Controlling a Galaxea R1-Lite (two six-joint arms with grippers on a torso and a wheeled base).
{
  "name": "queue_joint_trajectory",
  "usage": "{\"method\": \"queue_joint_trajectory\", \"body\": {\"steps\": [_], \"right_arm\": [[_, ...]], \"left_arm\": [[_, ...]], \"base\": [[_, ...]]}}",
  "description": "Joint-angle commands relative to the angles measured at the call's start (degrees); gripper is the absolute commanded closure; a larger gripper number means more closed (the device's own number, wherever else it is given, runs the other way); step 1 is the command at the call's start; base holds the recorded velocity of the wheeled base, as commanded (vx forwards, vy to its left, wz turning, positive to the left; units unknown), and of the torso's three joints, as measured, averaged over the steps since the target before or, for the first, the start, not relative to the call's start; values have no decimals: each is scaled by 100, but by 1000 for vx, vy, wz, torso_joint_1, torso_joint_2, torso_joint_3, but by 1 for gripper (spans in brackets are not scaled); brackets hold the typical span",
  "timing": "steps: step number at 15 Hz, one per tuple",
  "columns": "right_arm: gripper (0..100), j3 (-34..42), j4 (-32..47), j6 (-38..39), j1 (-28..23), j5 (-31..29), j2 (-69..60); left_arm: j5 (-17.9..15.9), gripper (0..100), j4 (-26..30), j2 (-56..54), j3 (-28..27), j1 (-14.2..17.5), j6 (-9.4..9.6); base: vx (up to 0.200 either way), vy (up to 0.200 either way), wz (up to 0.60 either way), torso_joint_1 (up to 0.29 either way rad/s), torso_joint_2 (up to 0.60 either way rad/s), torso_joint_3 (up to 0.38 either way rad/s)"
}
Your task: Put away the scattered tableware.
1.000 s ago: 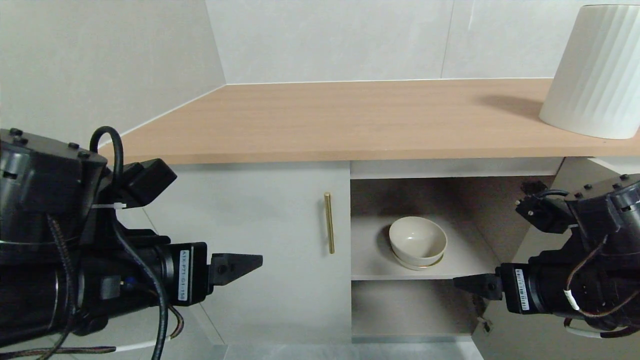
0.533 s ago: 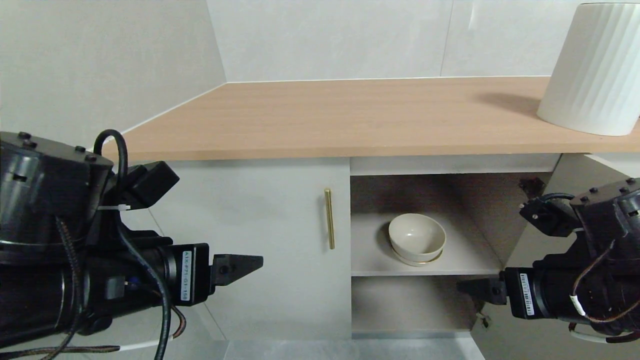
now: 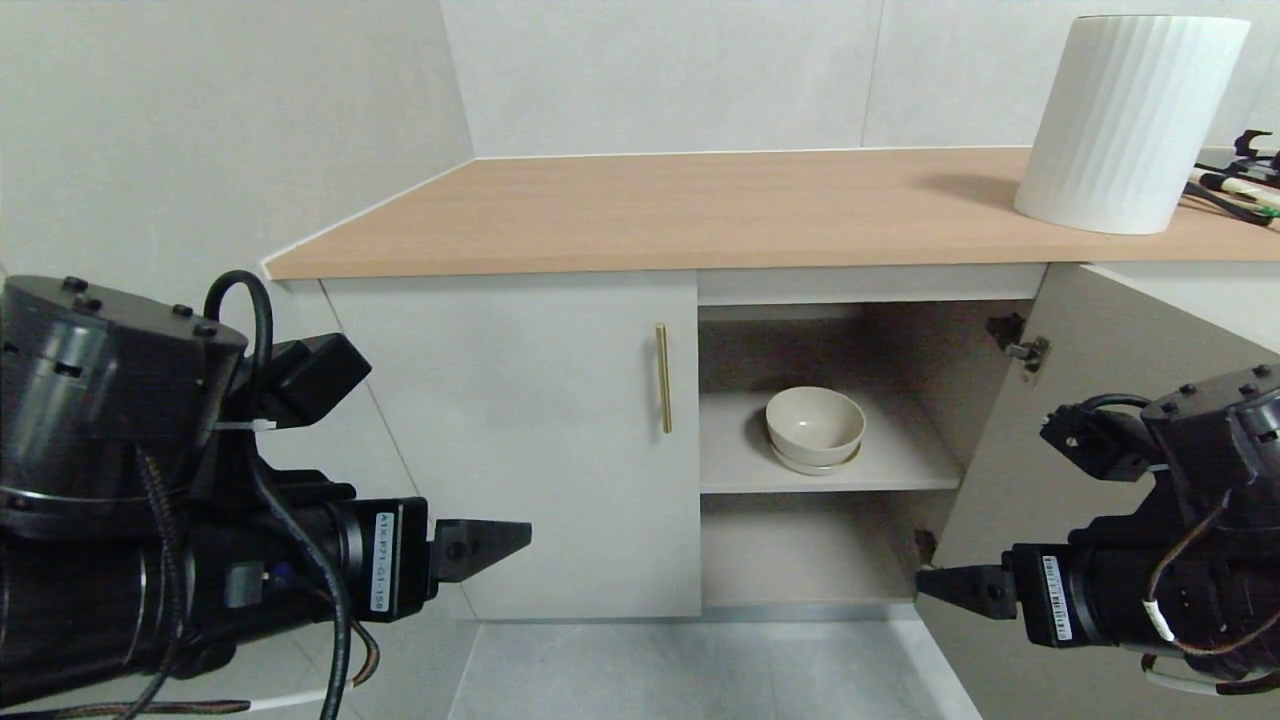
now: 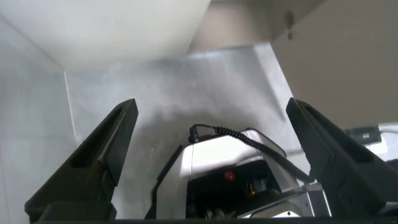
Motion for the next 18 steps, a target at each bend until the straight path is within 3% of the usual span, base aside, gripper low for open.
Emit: {"method": "queue_joint_trajectory", "body": {"steps": [1,10,18], "right_arm": [[0,1,1,1,-1,0,11],[0,62,1,-140,-1,-18,-6],[0,80,10,-157,-1,-26,-112]], "left_arm": [[2,0,1,29,0,-1,-3],[2,0,1,29,0,-1,-3],[2,0,1,29,35,-1,5]], "base": [[-200,0,0,7,7,-7],[-200,0,0,2,3,1],[0,0,0,0,0,0]]}}
